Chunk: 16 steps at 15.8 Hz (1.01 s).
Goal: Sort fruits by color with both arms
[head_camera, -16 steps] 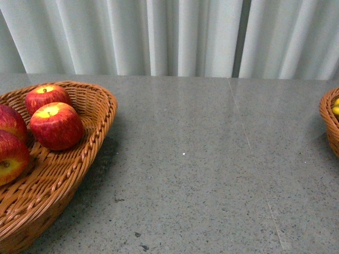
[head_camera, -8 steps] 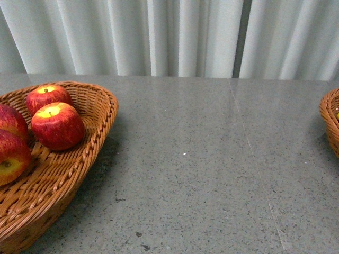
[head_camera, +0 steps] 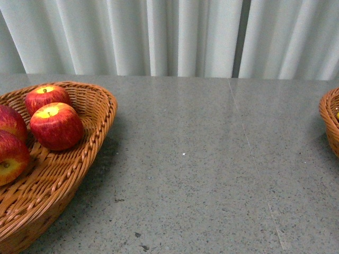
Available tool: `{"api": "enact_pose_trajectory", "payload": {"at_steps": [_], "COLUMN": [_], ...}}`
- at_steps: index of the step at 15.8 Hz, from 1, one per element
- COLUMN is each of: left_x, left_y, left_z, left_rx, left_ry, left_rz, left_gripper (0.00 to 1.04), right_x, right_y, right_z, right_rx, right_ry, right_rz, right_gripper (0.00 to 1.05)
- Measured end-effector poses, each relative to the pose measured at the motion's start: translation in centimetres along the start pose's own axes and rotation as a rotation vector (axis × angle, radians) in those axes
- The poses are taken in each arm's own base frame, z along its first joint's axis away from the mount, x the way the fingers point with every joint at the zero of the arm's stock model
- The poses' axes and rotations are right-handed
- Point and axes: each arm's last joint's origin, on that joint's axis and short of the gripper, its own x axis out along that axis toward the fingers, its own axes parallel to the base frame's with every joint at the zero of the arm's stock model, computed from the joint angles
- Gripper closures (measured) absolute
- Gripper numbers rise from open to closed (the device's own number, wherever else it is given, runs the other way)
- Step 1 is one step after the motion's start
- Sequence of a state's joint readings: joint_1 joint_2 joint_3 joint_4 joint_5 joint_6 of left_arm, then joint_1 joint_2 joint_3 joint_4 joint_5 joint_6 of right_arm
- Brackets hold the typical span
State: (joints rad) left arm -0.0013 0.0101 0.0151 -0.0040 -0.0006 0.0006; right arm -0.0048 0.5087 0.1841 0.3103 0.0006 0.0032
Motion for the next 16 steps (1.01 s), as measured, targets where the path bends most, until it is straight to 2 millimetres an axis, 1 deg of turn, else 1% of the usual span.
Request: {"api": "enact_pose_trajectory", "payload": {"at_steps": [7,15,16], "left_x": [0.0,0.0,0.0], "left_y": [0.0,0.0,0.0], "left_z": [0.0,0.0,0.0], "left_rx": [0.000,0.000,0.000], "left_ry": [0.000,0.000,0.000], "left_rz": [0.000,0.000,0.000], "left_gripper": [0.07,0.07,0.07], "right_x": [-1.4,-2.5,-2.6], "right_y": [0.0,0.0,0.0], "right_z": [-2.1,-3.5,-3.8], "right_rx": [0.000,0.000,0.000], "right_ry": [-0.009,-0.010,-0.037], "right_rz": [0.000,0.000,0.000], "right_gripper": [1.03,1.03,1.03]}}
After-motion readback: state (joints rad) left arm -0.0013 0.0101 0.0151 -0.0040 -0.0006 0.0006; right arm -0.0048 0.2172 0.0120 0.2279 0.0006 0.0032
